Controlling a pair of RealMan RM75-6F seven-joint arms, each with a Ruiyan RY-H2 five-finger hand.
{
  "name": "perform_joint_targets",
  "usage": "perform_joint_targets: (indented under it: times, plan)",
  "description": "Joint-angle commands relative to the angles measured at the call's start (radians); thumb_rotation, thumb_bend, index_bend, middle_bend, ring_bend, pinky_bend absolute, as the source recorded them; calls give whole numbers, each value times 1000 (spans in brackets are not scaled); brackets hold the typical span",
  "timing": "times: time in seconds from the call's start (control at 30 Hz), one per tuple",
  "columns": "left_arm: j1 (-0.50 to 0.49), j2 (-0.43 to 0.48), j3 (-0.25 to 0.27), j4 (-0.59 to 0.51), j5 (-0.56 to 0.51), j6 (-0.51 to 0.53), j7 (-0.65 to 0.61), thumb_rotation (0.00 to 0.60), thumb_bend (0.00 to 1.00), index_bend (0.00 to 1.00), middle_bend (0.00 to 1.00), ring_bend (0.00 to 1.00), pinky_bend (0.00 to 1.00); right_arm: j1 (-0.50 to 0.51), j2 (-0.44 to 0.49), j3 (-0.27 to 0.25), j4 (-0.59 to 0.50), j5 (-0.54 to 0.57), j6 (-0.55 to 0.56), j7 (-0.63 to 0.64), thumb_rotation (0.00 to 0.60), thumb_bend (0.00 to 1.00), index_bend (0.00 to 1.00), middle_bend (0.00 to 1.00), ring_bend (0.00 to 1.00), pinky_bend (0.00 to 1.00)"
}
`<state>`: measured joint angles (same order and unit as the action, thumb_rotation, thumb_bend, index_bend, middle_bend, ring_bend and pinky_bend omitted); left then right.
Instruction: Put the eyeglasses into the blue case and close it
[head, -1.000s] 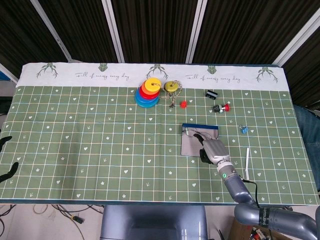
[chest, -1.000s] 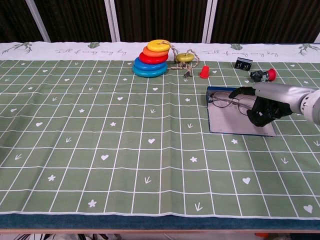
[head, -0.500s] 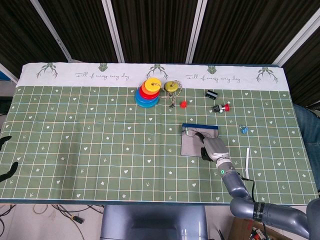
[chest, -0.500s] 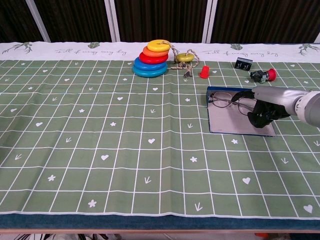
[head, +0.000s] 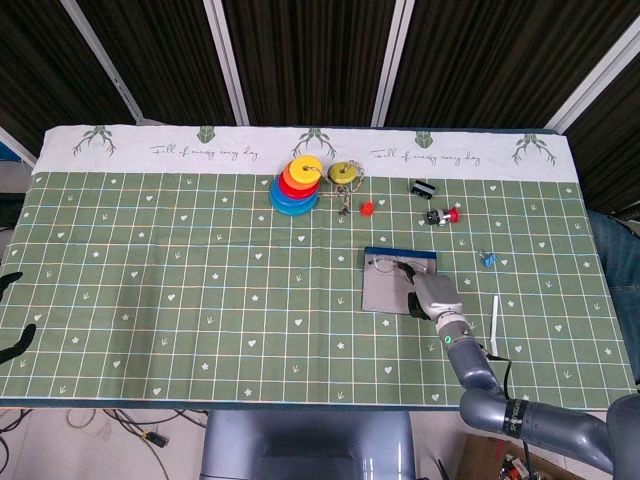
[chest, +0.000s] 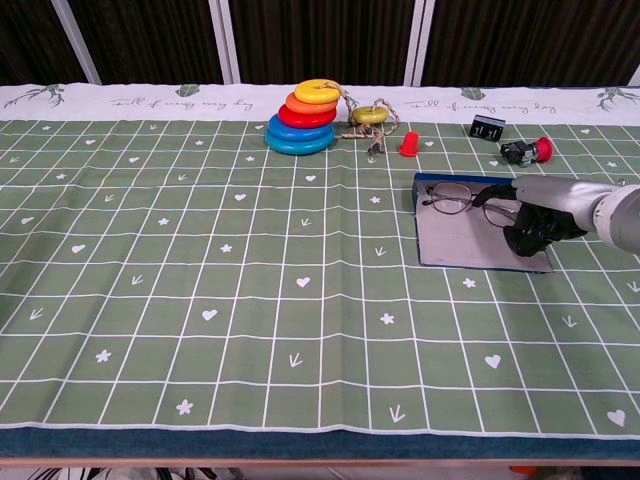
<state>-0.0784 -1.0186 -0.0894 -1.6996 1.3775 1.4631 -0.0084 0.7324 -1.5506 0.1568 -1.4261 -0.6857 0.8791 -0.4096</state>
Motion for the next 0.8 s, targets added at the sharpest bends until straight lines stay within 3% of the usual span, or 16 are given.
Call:
perform_joint_targets:
  times: [0.03, 0.6, 0.8]
  plan:
    - [0, 0, 0, 0, 0, 0, 0, 600, 309, 173, 7, 0, 0, 2, -2, 5, 6, 4, 1, 4, 600, 779, 133, 851, 947, 971]
    - [2, 1, -2, -4, -7, 0, 1, 600, 308, 173, 7, 0, 0, 31, -18, 27, 45, 56, 8, -26, 600, 792, 105, 852, 947, 970]
    - [3, 1, -3, -6, -11, 0, 1, 600, 308, 174, 7, 0, 0, 23, 3, 24, -1, 56, 20, -27, 600, 785, 68, 848, 943, 970]
